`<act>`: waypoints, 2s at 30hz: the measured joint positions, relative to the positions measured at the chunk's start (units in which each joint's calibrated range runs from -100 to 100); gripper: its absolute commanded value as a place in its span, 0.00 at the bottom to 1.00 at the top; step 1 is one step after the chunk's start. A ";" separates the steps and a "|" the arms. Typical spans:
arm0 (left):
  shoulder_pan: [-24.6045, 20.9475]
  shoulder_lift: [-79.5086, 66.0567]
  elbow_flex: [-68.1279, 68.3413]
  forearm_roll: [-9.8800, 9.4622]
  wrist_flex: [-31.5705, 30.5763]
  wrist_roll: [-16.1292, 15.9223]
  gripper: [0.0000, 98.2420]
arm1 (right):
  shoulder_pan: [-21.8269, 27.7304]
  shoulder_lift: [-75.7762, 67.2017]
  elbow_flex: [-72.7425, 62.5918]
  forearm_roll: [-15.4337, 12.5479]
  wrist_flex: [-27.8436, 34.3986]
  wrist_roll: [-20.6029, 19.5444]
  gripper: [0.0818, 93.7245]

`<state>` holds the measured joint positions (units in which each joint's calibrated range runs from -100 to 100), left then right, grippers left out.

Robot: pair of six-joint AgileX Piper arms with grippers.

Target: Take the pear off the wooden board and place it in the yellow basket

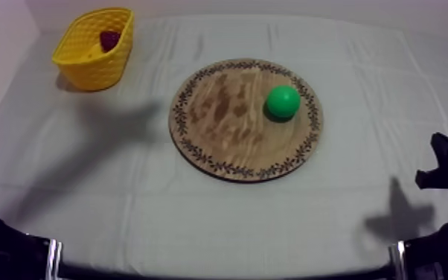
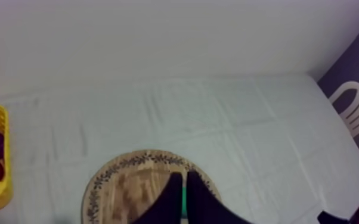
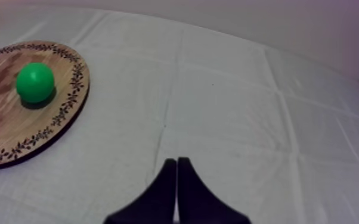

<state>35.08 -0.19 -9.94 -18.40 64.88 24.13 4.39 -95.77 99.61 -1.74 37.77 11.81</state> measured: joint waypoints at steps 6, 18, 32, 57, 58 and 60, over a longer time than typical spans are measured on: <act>1.84 12.48 -9.23 -0.61 3.24 2.30 0.00 | -0.03 0.00 0.00 0.00 0.00 0.00 0.00; 3.72 35.16 -25.12 -0.49 8.37 4.64 0.00 | -0.03 0.00 0.00 0.00 0.00 -0.08 0.00; 3.89 45.37 -26.88 0.52 8.11 4.04 0.24 | -0.03 0.00 0.00 0.00 -0.03 0.05 0.00; 3.68 47.08 -28.83 4.56 16.49 5.02 0.90 | -0.03 0.00 0.00 0.00 -0.03 -0.02 0.00; 3.74 47.56 -29.06 4.67 16.58 5.06 0.90 | -0.03 0.00 0.00 0.00 -0.03 -0.02 0.00; 3.75 48.69 -29.53 4.87 16.15 5.28 0.90 | -0.03 0.00 0.00 0.00 -0.03 -0.02 0.00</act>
<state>38.82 48.50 -39.47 -13.53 81.03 29.41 4.35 -95.77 99.61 -1.74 37.73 11.79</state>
